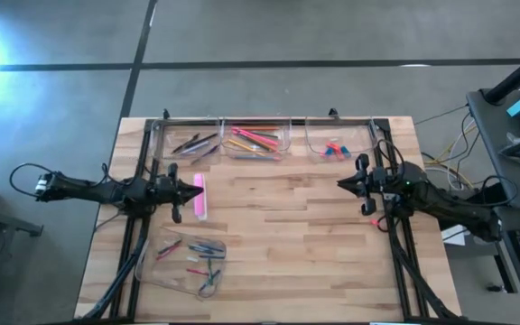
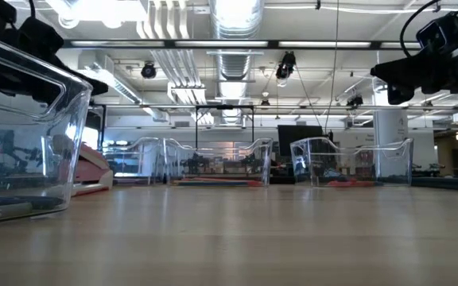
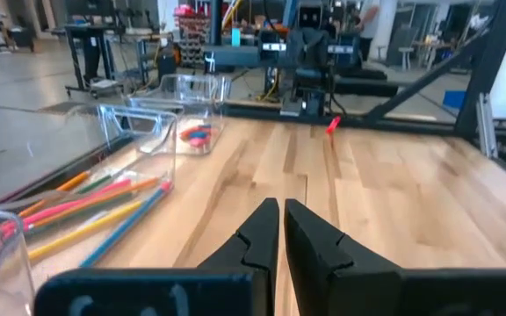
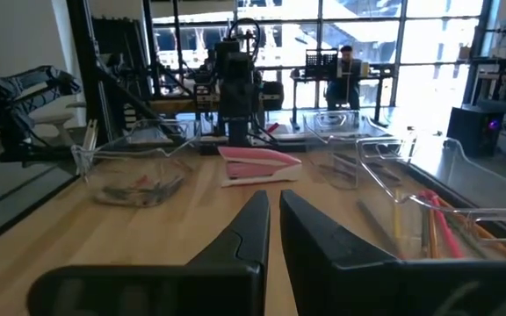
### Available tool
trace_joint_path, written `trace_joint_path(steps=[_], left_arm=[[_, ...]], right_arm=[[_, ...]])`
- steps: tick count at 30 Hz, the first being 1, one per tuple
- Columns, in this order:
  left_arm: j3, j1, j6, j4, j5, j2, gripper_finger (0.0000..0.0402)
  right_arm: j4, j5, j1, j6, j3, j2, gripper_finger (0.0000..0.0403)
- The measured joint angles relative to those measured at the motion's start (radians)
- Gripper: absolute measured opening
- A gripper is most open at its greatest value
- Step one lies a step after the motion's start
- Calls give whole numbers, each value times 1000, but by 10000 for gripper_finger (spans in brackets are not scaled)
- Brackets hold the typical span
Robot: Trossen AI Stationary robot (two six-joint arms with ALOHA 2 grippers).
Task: Sort crayons/erasers/pens/pencils in bins
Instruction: Return to Home Position
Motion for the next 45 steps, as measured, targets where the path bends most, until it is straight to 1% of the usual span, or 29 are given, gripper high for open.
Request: trace_joint_path(steps=[8,15,23,25,28,45], left_arm=[[-1,0,0,5,0,38,8],[-1,0,10,13,0,14,8],[-2,0,29,19,-14,-9,8],[-2,0,20,19,-14,-4,8],[-2,0,-55,19,-13,5,8],[-2,0,-48,21,-13,12,8]], right_arm=[[2,0,0,11,-1,0,22],[2,0,0,6,-1,-1,22],[3,0,0,105,-1,-1,22],[3,0,0,112,-1,-1,22],[3,0,0,112,-2,-1,22],[3,0,0,112,-2,0,22]])
